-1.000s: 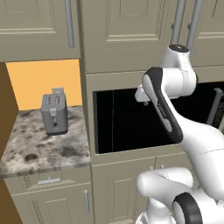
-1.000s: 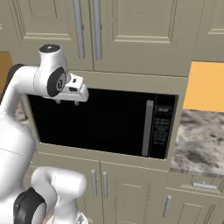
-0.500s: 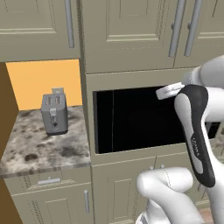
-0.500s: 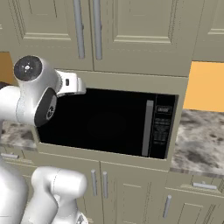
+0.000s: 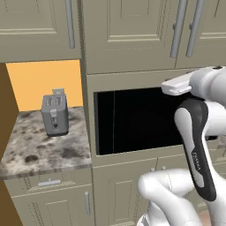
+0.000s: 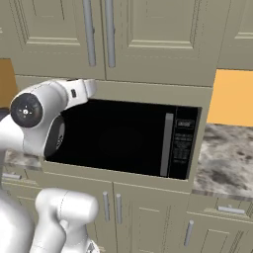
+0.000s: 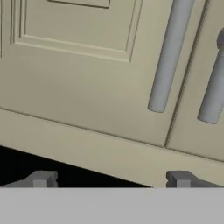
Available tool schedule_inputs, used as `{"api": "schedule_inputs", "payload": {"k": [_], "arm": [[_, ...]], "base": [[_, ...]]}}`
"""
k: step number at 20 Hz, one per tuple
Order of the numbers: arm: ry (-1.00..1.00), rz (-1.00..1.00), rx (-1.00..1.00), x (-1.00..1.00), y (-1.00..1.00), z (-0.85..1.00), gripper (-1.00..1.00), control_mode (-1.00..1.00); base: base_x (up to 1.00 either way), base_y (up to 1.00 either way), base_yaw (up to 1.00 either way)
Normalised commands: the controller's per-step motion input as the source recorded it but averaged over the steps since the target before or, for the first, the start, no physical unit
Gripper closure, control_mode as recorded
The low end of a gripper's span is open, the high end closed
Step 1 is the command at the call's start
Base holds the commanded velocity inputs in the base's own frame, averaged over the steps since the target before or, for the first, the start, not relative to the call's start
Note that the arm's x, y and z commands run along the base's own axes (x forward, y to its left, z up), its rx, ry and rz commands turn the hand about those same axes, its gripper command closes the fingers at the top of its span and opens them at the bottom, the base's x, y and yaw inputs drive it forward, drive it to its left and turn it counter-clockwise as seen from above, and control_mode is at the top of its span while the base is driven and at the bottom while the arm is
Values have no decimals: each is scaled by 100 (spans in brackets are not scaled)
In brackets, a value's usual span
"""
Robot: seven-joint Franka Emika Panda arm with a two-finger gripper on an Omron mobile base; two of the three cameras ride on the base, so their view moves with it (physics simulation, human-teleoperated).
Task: The dining table condiment station is running low on mayonnaise. Refill the condiment station by opening the cabinet and taking the mayonnaise from the cabinet and placing it on the dining table.
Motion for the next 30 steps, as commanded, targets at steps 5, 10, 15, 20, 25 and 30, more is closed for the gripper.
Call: {"api": "schedule_inputs", "payload": {"k": [5, 10, 15, 20, 25, 30], "arm": [[-24, -6, 1, 0, 0, 28, -100, -100], [-23, -5, 4, 0, 0, 69, -100, -100], [-15, -1, 8, 0, -33, 51, -100, -100], [-1, 0, 14, 26, -37, 16, -100, -100], [0, 0, 2, 54, -2, 0, -100, -100], [-2, 3, 0, 50, 0, 0, -100, -100]], "base": [[0, 0, 0], [0, 0, 0], [0, 0, 0], [0, 0, 0], [0, 0, 0], [0, 0, 0]]}}
